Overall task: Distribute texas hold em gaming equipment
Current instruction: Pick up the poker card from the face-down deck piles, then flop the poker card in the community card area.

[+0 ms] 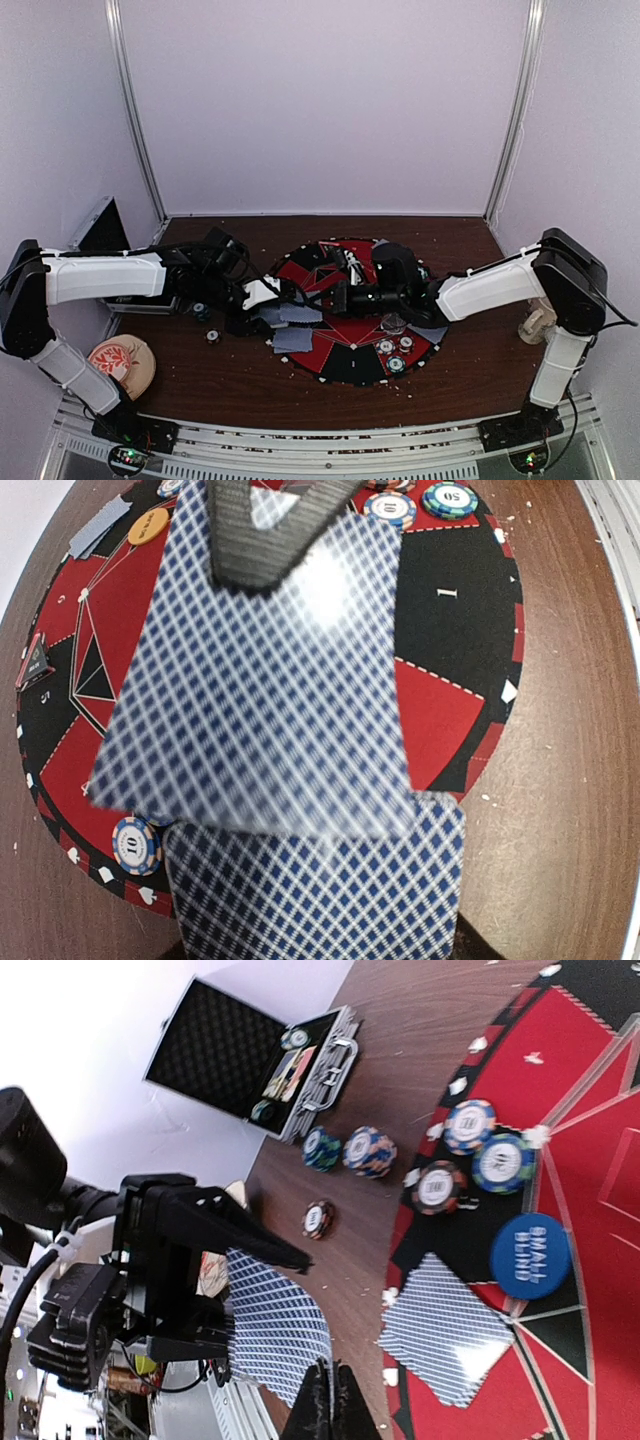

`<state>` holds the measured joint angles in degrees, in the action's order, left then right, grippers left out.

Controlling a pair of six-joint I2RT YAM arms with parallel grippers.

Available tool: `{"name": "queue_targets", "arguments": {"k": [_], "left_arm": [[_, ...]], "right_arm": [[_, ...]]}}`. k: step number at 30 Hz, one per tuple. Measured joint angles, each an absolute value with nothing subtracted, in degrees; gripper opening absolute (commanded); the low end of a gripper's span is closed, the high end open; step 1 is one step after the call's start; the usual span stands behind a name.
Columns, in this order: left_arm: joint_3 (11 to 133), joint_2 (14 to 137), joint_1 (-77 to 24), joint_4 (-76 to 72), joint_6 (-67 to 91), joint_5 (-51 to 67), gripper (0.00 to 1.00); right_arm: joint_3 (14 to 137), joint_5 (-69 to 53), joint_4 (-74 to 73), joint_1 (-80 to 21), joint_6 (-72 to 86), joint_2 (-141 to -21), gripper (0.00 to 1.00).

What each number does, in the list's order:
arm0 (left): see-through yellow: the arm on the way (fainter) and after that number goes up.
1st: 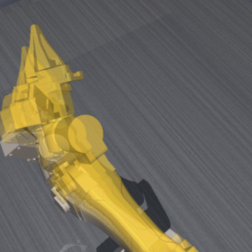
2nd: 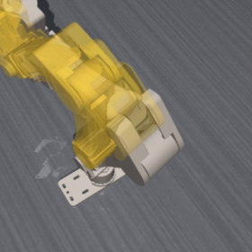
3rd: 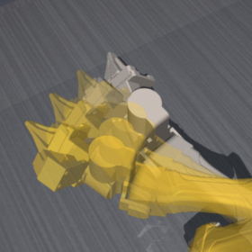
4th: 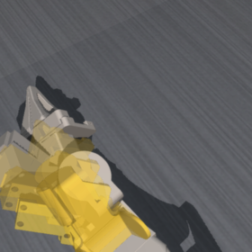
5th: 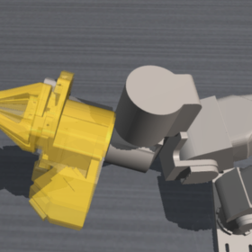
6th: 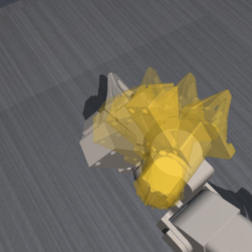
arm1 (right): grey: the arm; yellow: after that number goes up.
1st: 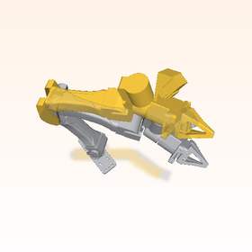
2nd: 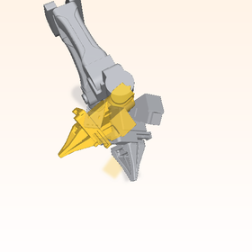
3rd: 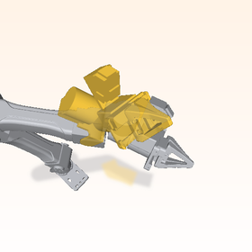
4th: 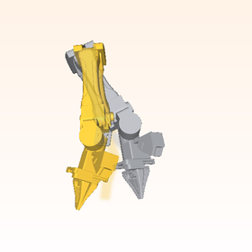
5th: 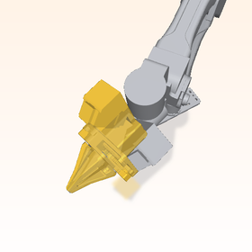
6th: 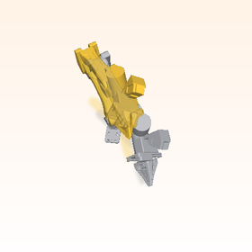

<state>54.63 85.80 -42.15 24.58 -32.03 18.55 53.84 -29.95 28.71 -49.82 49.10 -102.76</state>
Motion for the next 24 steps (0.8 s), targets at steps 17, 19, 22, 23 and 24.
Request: {"name": "queue_targets", "arguments": {"k": [17,19,22,23,24], "left_arm": [[54.63,85.8,-42.15,24.56,-32.03,19.31,0.54],[54.63,85.8,-42.15,24.56,-32.03,19.29,0.54],[54.63,85.8,-42.15,24.56,-32.03,19.29,0.54],[54.63,85.8,-42.15,24.53,-32.03,19.29,0.54],[54.63,85.8,-42.15,24.53,-32.03,19.31,0.54]], "right_arm": [[51.27,-14.17,31.64,-45.82,55.79,-104.99,0.0],[53.84,-12.71,31.92,-45.82,56.88,-108.99,0.0],[56.6,-10.15,30.76,-45.91,56.88,-112.12,0.0],[57.93,-8.82,29.58,-46.0,56.25,-112.71,0.0],[59.05,-7.62,28.36,-46.06,55.42,-112.97,0.0]]}}
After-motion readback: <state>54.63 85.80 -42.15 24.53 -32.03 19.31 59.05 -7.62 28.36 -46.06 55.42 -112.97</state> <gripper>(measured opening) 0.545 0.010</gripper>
